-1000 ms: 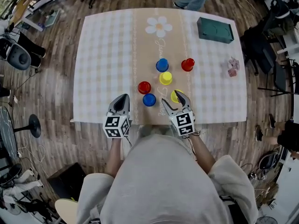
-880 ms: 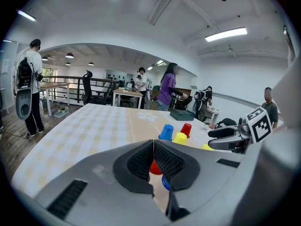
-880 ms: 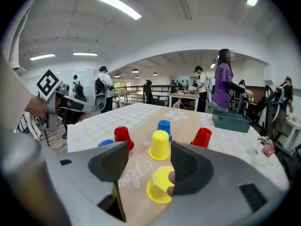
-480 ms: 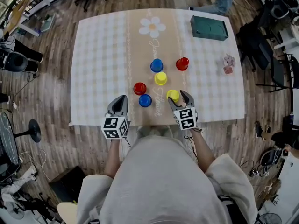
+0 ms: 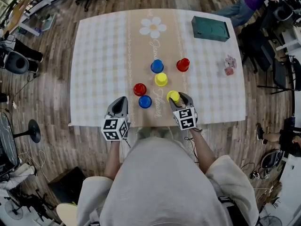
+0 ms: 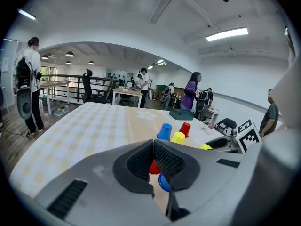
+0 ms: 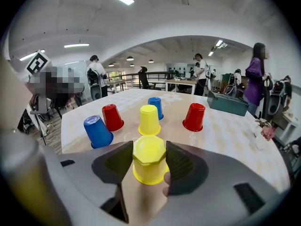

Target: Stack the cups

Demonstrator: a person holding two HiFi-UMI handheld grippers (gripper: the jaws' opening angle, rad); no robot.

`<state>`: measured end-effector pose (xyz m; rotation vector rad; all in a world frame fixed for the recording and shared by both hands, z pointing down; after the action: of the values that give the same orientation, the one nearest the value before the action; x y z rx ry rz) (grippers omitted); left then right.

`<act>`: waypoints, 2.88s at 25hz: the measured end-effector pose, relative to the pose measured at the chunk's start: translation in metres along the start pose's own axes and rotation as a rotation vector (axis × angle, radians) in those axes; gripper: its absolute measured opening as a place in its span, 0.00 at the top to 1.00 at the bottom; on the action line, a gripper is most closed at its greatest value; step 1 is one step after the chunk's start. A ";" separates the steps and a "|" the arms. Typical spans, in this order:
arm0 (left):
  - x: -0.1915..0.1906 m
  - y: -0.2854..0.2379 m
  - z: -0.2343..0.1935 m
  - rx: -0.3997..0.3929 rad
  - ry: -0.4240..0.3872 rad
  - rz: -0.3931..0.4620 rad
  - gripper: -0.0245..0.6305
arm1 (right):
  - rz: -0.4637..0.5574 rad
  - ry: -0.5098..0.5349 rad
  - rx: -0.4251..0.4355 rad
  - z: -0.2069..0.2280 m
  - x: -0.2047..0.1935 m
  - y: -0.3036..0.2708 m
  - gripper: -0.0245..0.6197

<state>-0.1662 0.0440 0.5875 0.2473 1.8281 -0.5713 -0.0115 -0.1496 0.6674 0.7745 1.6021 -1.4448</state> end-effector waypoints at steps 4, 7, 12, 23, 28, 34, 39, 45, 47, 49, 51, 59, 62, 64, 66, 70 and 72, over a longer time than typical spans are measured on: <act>0.001 -0.001 0.001 -0.001 0.001 0.002 0.94 | -0.007 0.004 0.010 0.000 0.000 0.000 0.62; 0.001 0.000 0.001 0.003 0.003 0.005 0.94 | -0.009 0.018 0.024 -0.002 0.003 0.002 0.62; 0.000 0.002 0.001 0.011 0.007 0.005 0.94 | 0.015 0.043 0.074 -0.020 0.013 0.007 0.62; -0.003 0.011 0.002 0.033 0.020 0.019 0.94 | 0.002 0.118 0.271 -0.094 0.010 0.017 0.62; -0.004 0.020 -0.003 0.055 0.023 0.022 0.94 | -0.007 0.141 0.332 -0.114 0.008 0.019 0.62; -0.005 0.029 -0.010 0.080 0.028 0.026 0.94 | -0.015 0.164 0.391 -0.134 0.006 0.019 0.62; -0.001 0.026 -0.020 0.104 0.037 0.025 0.94 | -0.022 0.179 0.440 -0.143 0.009 0.007 0.62; -0.002 0.039 -0.028 0.125 0.038 0.024 0.94 | -0.032 0.185 0.467 -0.158 0.004 0.009 0.62; -0.006 0.043 -0.028 0.133 0.043 0.030 0.94 | -0.040 0.194 0.473 -0.160 -0.003 0.011 0.62; -0.009 0.046 -0.028 0.136 0.045 0.032 0.94 | -0.042 0.197 0.472 -0.161 -0.007 0.012 0.62; -0.009 0.045 -0.028 0.136 0.046 0.032 0.94 | -0.039 0.193 0.470 -0.162 -0.007 0.011 0.62; -0.008 0.041 -0.027 0.125 0.044 0.032 0.94 | -0.028 0.188 0.467 -0.164 -0.005 0.008 0.62; -0.008 0.040 -0.026 0.123 0.044 0.031 0.94 | -0.027 0.192 0.469 -0.163 -0.006 0.010 0.62; -0.008 0.040 -0.026 0.122 0.045 0.029 0.94 | -0.026 0.193 0.470 -0.163 -0.007 0.010 0.62; -0.008 0.039 -0.024 0.120 0.044 0.027 0.94 | -0.030 0.183 0.473 -0.163 -0.009 0.010 0.61; -0.008 0.037 -0.023 0.116 0.042 0.029 0.94 | -0.022 0.150 0.490 -0.166 -0.001 0.012 0.53; -0.007 0.036 -0.023 0.112 0.041 0.031 0.94 | -0.017 0.148 0.485 -0.164 0.001 0.012 0.53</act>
<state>-0.1668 0.0871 0.5902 0.3643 1.8311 -0.6525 -0.0293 0.0138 0.6609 1.1668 1.3760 -1.8546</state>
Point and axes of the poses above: the fingertips, and each gripper's own axes: y backward along the fingers, z to its right, x out of its top, the point moved 1 cm from there along y, backward along the fingers, and after that the axes turned 13 degrees about z, right-handed, at the moved point
